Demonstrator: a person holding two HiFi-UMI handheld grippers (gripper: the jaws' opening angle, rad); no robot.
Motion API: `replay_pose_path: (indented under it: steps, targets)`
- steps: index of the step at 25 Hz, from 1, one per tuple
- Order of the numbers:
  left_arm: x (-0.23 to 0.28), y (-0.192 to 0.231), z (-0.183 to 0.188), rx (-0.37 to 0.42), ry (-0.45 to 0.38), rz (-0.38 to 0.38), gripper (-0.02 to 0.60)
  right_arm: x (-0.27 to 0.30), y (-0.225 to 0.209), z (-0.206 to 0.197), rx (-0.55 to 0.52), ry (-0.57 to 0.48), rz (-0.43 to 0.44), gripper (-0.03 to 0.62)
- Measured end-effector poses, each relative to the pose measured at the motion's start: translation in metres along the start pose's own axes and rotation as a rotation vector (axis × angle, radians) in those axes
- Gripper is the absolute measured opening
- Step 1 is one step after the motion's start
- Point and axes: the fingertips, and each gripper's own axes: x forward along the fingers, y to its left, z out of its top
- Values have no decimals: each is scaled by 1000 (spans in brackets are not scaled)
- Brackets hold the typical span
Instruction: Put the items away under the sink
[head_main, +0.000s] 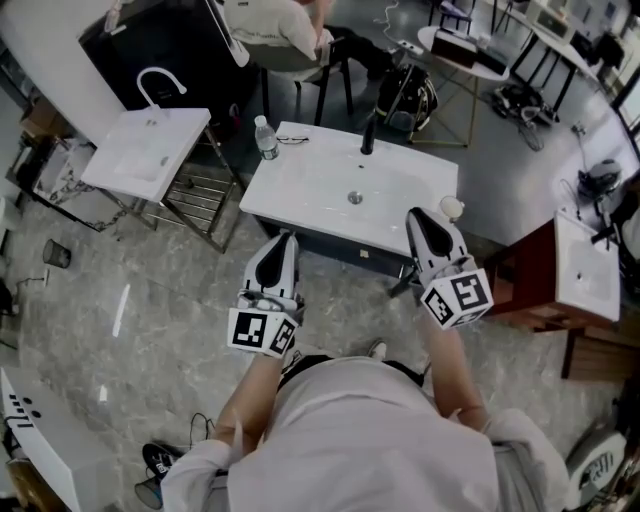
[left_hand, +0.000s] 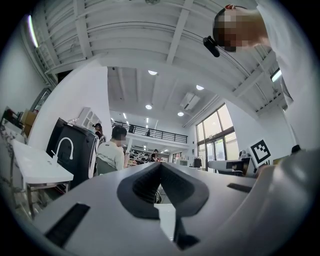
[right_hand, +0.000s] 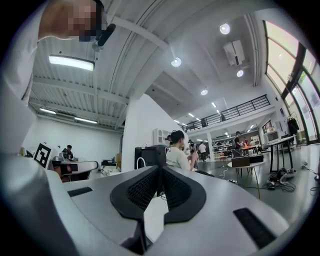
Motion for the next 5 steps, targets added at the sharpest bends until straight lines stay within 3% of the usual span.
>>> replay_pose_path:
  steps: [5]
  targets:
    - [4, 3, 11, 2, -23, 12, 3, 5, 0, 8, -12, 2, 12, 48]
